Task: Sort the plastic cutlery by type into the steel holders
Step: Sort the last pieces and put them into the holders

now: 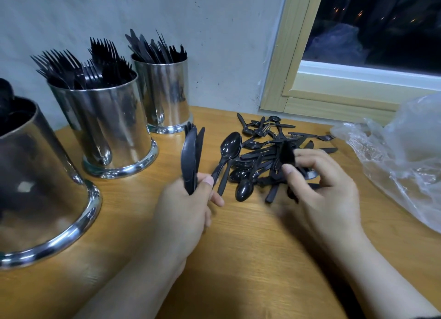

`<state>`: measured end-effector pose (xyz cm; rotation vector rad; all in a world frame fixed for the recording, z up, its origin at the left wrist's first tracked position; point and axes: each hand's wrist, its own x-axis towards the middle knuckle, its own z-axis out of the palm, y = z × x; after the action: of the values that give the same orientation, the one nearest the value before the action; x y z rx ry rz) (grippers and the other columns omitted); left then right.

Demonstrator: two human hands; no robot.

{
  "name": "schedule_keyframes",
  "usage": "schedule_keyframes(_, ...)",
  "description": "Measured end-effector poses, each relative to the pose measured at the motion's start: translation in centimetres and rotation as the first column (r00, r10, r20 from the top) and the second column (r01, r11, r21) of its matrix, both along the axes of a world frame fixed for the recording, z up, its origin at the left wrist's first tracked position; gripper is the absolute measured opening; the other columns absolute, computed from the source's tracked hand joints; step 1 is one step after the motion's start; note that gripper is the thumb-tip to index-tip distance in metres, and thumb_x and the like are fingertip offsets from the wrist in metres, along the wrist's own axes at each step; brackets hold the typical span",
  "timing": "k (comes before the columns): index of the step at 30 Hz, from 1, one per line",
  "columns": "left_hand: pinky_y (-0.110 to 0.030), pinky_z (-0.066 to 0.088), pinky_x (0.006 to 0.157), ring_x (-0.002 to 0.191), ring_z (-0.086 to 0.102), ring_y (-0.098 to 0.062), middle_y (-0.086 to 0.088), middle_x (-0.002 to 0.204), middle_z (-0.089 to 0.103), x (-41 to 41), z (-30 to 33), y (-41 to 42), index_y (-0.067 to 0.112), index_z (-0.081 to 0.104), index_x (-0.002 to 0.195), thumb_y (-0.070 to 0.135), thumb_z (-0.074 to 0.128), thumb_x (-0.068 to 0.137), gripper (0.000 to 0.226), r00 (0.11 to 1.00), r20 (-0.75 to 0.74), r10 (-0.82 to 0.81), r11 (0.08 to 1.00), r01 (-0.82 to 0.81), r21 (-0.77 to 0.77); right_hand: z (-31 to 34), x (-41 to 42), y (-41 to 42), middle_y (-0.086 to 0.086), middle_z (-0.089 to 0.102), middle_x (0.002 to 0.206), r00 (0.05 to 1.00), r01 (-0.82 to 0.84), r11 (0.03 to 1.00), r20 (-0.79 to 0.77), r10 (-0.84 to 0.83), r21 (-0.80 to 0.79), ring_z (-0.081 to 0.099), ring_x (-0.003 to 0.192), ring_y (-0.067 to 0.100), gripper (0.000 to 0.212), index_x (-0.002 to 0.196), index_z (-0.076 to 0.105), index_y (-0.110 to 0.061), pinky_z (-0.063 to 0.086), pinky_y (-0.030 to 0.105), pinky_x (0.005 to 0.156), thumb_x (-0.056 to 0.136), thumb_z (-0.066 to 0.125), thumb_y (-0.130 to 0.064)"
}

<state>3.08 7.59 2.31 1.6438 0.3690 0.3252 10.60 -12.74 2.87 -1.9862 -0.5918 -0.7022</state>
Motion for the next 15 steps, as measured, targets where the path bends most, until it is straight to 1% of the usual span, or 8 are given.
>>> schedule_keyframes(1,-0.018,0.036,0.041,0.045,0.055,-0.012,0.000,0.074,0.075,0.0,0.1,-0.2,0.021,0.068,0.098,0.023,0.054,0.105,0.016,1.000,0.000,0.001,1.000,-0.001,-0.003,0.3,-0.3,0.2,-0.013,0.069,0.088,0.997,-0.014,0.994,-0.074,0.022,0.104,0.064,0.087,0.002,0.017,0.081,0.063,-0.025,0.045,0.015,0.080,0.090,0.072,-0.015)
schedule_keyframes(3,-0.018,0.037,0.043,0.049,0.063,-0.016,0.001,0.073,0.075,0.1,0.3,-0.9,0.021,0.067,0.098,0.023,0.053,0.105,0.016,1.000,-0.012,-0.007,1.000,0.007,-0.010,0.6,-0.8,0.6,-0.002,0.072,0.080,0.972,-0.033,0.959,-0.216,0.096,0.281,0.066,0.072,0.012,0.013,0.081,0.065,-0.020,0.049,0.021,0.068,0.091,0.071,-0.016)
schedule_keyframes(4,-0.019,0.037,0.044,0.052,0.067,-0.017,0.002,0.073,0.075,0.2,0.5,-1.3,0.021,0.066,0.098,0.023,0.053,0.105,0.016,1.000,-0.018,-0.016,1.000,0.016,-0.011,0.8,-1.0,0.9,0.004,0.073,0.078,0.957,-0.040,0.938,-0.257,0.136,0.346,0.066,0.068,0.015,0.012,0.081,0.065,-0.017,0.050,0.022,0.065,0.092,0.069,-0.015)
schedule_keyframes(6,-0.023,0.038,0.047,0.058,0.072,-0.015,0.005,0.073,0.075,0.2,0.8,-2.1,0.023,0.065,0.096,0.024,0.052,0.105,0.016,0.999,-0.022,-0.030,1.000,0.030,-0.001,0.9,-1.2,1.8,0.009,0.072,0.076,0.936,-0.039,0.904,-0.301,0.181,0.425,0.064,0.064,0.015,0.013,0.080,0.065,-0.011,0.049,0.021,0.060,0.092,0.069,-0.013)
schedule_keyframes(8,-0.024,0.040,0.051,0.061,0.073,-0.010,0.009,0.075,0.076,0.3,1.1,-2.8,0.024,0.065,0.096,0.024,0.052,0.105,0.016,0.999,-0.009,-0.031,0.999,0.031,0.022,0.8,-1.3,2.7,0.011,0.070,0.073,0.930,-0.027,0.891,-0.314,0.188,0.453,0.063,0.064,0.018,0.015,0.078,0.066,-0.011,0.050,0.025,0.061,0.092,0.070,-0.016)
schedule_keyframes(12,-0.007,0.045,0.058,0.059,0.071,-0.003,0.018,0.074,0.075,0.4,1.1,-4.0,0.031,0.064,0.092,0.024,0.055,0.103,0.017,0.998,0.050,-0.034,0.993,0.028,0.112,0.8,-1.4,4.0,0.009,0.070,0.069,0.889,0.005,0.813,-0.374,0.262,0.582,0.066,0.061,0.018,0.018,0.078,0.064,-0.003,0.056,0.038,0.063,0.092,0.070,-0.013)
schedule_keyframes(14,-0.009,0.047,0.059,0.058,0.071,-0.004,0.020,0.074,0.074,0.2,1.2,-4.4,0.035,0.064,0.088,0.023,0.056,0.102,0.020,0.996,0.070,-0.058,0.986,0.046,0.161,0.6,-1.4,4.1,0.011,0.068,0.067,0.886,0.032,0.820,-0.397,0.242,0.572,0.065,0.061,0.019,0.019,0.077,0.065,-0.005,0.061,0.048,0.067,0.091,0.072,-0.016)
schedule_keyframes(15,-0.010,0.048,0.059,0.058,0.070,-0.005,0.020,0.074,0.074,0.1,1.2,-4.6,0.037,0.065,0.086,0.023,0.057,0.102,0.022,0.995,0.070,-0.071,0.982,0.057,0.181,0.4,-1.3,4.0,0.013,0.068,0.067,0.886,0.041,0.824,-0.402,0.231,0.565,0.065,0.062,0.024,0.021,0.076,0.066,-0.008,0.060,0.055,0.069,0.091,0.074,-0.020)
